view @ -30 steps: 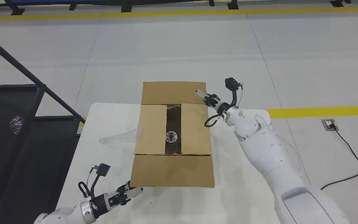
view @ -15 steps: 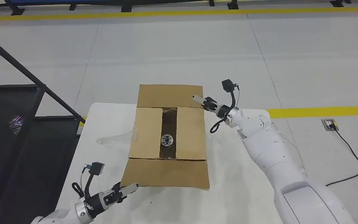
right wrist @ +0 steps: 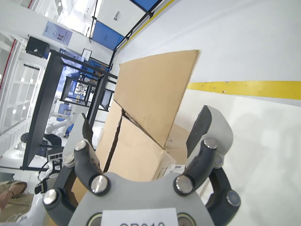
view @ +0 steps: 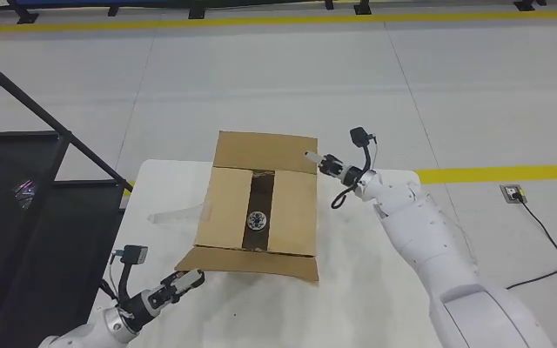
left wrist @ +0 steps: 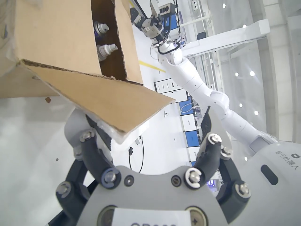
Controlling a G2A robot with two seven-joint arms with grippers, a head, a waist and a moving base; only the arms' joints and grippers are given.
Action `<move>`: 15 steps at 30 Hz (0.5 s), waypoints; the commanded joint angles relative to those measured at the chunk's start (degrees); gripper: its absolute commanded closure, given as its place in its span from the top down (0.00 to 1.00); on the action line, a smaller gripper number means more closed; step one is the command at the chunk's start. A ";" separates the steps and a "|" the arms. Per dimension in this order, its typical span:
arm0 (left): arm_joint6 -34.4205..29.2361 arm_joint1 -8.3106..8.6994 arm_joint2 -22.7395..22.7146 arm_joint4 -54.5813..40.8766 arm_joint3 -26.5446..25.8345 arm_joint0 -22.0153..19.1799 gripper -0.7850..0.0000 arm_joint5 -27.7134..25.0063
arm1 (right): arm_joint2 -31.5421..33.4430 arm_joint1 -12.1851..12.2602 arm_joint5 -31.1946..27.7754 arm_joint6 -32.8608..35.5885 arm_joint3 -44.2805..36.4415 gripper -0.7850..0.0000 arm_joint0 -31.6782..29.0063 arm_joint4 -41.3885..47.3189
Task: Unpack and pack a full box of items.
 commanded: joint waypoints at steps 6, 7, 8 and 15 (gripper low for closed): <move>1.91 0.01 0.52 -0.61 -0.50 -0.21 1.00 0.59 | 0.49 -1.35 4.69 -0.84 -0.50 1.00 -1.11 3.02; 2.19 0.01 0.56 -0.50 -0.58 -0.17 1.00 0.60 | 0.70 -1.50 4.44 -0.80 -0.44 1.00 -1.26 3.73; 2.48 0.01 0.61 -0.44 -0.63 -0.12 1.00 0.59 | 0.88 -1.64 3.79 -0.56 -0.49 1.00 -1.41 4.41; 6.31 -0.07 0.81 1.55 -1.53 0.55 1.00 0.17 | 2.99 -1.62 -2.64 2.13 0.38 1.00 -1.69 9.39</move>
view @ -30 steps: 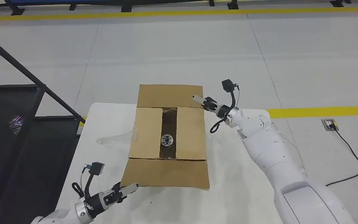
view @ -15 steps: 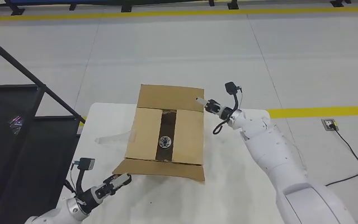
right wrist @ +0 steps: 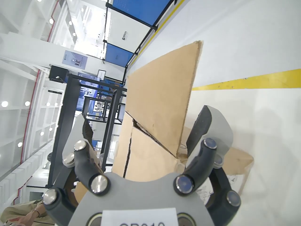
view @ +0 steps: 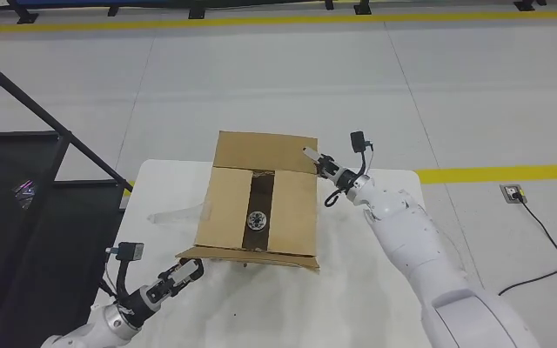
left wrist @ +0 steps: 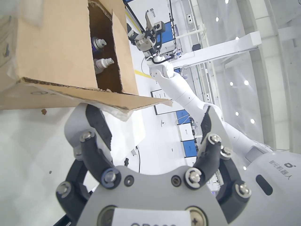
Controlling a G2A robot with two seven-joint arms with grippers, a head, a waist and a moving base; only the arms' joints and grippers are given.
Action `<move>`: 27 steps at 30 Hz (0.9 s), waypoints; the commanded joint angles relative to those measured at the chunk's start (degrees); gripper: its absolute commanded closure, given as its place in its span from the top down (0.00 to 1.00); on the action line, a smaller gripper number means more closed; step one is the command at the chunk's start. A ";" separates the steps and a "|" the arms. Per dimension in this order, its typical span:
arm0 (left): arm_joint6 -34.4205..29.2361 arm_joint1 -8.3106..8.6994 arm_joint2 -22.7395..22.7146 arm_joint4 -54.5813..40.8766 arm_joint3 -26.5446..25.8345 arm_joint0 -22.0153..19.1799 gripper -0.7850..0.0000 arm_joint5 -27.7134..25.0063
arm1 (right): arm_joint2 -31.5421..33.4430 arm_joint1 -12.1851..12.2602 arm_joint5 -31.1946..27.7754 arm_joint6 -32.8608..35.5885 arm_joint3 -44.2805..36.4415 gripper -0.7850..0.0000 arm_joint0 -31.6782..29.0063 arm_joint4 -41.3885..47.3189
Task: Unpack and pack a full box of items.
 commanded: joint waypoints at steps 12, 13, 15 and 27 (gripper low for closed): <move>10.08 -0.45 1.98 7.07 -2.18 0.20 1.00 2.16 | 3.65 1.59 -10.81 7.63 -0.43 1.00 -0.47 6.86; 10.78 -0.50 2.35 7.77 -2.39 -0.04 1.00 2.64 | 3.90 1.74 -11.77 8.35 -0.60 1.00 -0.58 7.33; 12.75 -0.64 3.16 8.72 -2.62 -0.73 1.00 3.89 | 4.33 2.06 -13.29 9.81 -0.91 1.00 -0.65 8.10; 19.08 -1.47 11.11 17.49 -0.04 -8.36 1.00 10.93 | 4.63 3.77 -16.70 19.25 -6.11 1.00 -1.42 11.07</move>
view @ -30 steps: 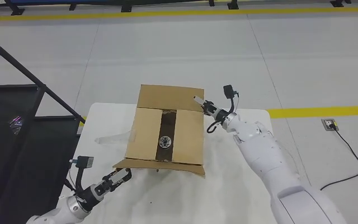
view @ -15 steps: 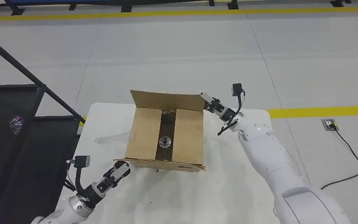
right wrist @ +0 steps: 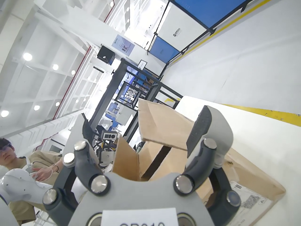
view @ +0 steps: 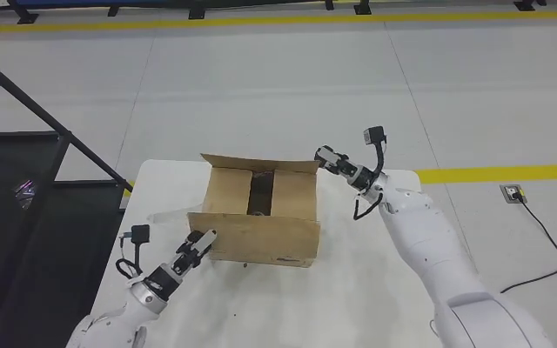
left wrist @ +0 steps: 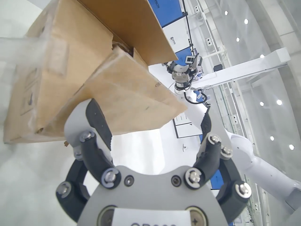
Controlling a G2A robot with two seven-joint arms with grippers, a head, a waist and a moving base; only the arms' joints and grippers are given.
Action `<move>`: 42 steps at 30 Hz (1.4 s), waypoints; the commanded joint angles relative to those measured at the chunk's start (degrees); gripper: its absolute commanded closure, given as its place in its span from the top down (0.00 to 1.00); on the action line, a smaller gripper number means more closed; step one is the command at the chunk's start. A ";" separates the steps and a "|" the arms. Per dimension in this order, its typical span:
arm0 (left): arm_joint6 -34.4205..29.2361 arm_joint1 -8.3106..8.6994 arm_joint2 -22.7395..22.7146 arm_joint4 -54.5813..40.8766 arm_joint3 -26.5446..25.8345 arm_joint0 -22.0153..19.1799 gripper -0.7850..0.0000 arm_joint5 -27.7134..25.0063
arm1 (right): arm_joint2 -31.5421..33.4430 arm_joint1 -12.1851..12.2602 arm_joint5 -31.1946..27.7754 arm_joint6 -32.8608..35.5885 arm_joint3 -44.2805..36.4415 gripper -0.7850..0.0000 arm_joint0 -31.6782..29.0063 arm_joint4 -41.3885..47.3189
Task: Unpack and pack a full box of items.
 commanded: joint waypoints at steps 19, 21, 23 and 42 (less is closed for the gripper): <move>1.66 -1.31 8.79 4.94 6.68 -9.53 1.00 4.44 | -9.82 4.89 5.99 5.78 -15.70 1.00 -3.17 1.80; 1.56 -1.36 8.89 4.79 6.93 -9.80 1.00 4.34 | -9.82 4.89 5.99 5.78 -15.70 1.00 -3.17 1.80; 1.47 -1.41 8.95 4.66 7.10 -10.04 1.00 4.18 | -9.85 4.90 6.28 5.49 -15.90 1.00 -3.34 1.62; 0.78 -1.69 9.11 4.40 8.32 -11.25 1.00 3.69 | -10.77 6.18 37.67 17.45 -29.10 1.00 -8.20 4.35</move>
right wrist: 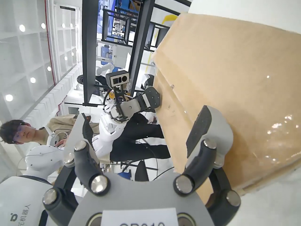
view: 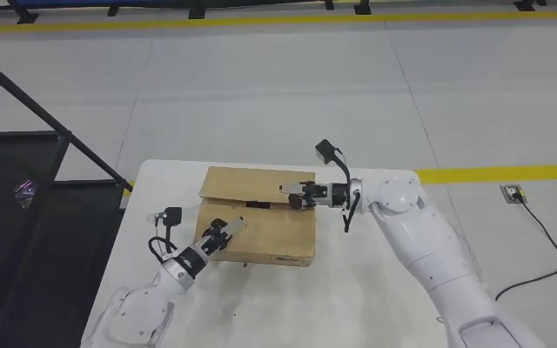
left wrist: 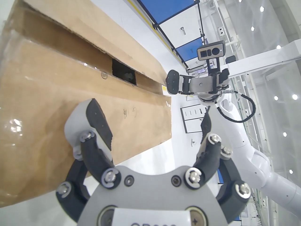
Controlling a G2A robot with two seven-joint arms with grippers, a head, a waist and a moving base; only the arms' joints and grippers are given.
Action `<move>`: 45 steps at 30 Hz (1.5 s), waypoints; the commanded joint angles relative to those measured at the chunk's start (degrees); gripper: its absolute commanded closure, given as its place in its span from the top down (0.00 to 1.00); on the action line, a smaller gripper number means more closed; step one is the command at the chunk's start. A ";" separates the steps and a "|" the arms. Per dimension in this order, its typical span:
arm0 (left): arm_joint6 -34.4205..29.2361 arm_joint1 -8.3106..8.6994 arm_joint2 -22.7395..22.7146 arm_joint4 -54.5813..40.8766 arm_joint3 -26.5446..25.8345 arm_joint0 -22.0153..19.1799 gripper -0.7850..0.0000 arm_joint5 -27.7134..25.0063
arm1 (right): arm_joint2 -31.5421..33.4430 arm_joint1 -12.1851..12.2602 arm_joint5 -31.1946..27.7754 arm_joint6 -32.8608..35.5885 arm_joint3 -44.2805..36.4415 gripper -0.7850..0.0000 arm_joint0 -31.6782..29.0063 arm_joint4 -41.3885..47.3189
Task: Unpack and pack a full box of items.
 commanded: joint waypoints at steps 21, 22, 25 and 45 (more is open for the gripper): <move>8.44 0.66 -17.13 -12.04 0.83 9.48 1.00 -1.24 | 0.15 -0.48 -1.44 -2.11 5.57 1.00 -2.18 3.63; 8.44 0.66 -17.13 -12.04 0.83 9.48 1.00 -1.24 | 0.15 -0.48 -1.44 -2.11 5.57 1.00 -2.18 3.63; 8.44 0.66 -17.13 -12.04 0.83 9.48 1.00 -1.24 | 0.15 -0.48 -1.44 -2.11 5.57 1.00 -2.18 3.63; 6.50 -1.85 -9.41 -32.96 27.64 -4.23 1.00 7.83 | 0.15 -0.48 -1.44 -2.11 5.57 1.00 -2.18 3.63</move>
